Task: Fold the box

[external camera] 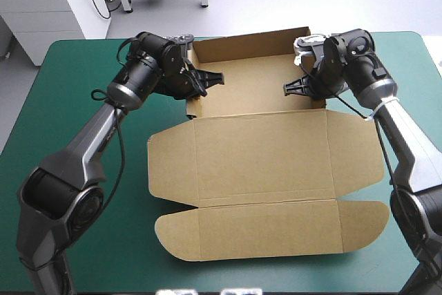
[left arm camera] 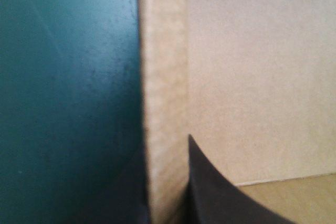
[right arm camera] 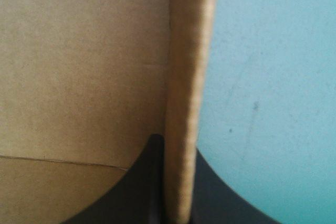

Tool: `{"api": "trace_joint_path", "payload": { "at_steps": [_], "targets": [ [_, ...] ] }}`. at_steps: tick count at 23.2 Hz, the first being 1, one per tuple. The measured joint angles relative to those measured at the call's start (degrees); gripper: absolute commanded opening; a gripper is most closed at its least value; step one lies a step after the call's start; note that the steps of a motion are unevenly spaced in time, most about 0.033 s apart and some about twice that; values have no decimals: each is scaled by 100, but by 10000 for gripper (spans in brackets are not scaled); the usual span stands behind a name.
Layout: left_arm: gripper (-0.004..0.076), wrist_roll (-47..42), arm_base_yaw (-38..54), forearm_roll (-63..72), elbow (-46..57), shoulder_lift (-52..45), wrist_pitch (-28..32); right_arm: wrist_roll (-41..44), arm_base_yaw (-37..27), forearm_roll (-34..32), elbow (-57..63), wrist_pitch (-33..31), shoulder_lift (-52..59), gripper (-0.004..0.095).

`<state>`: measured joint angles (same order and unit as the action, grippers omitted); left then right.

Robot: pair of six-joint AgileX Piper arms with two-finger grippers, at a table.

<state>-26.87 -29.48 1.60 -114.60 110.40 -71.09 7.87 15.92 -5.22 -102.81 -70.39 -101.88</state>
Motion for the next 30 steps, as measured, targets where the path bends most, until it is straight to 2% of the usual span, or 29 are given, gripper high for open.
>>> {"api": "trace_joint_path", "payload": {
  "at_steps": [8, 14, 27, 30],
  "targets": [
    [-8, 95, -32, 140, -96, 742, -5, -132, -266, 443, 1026, 527, -37, -14],
    [-9, 248, -27, -13, -96, 907, -11, -176, -291, 678, 1103, 700, -392, -14],
    [-6, 293, 21, 167, -103, 1175, -11, -210, -304, 715, 1118, 686, -534, -13],
    [34, 415, 21, 179, -107, 1175, -11, -210, -304, 715, 1118, 673, -534, 7]
  ]
}}
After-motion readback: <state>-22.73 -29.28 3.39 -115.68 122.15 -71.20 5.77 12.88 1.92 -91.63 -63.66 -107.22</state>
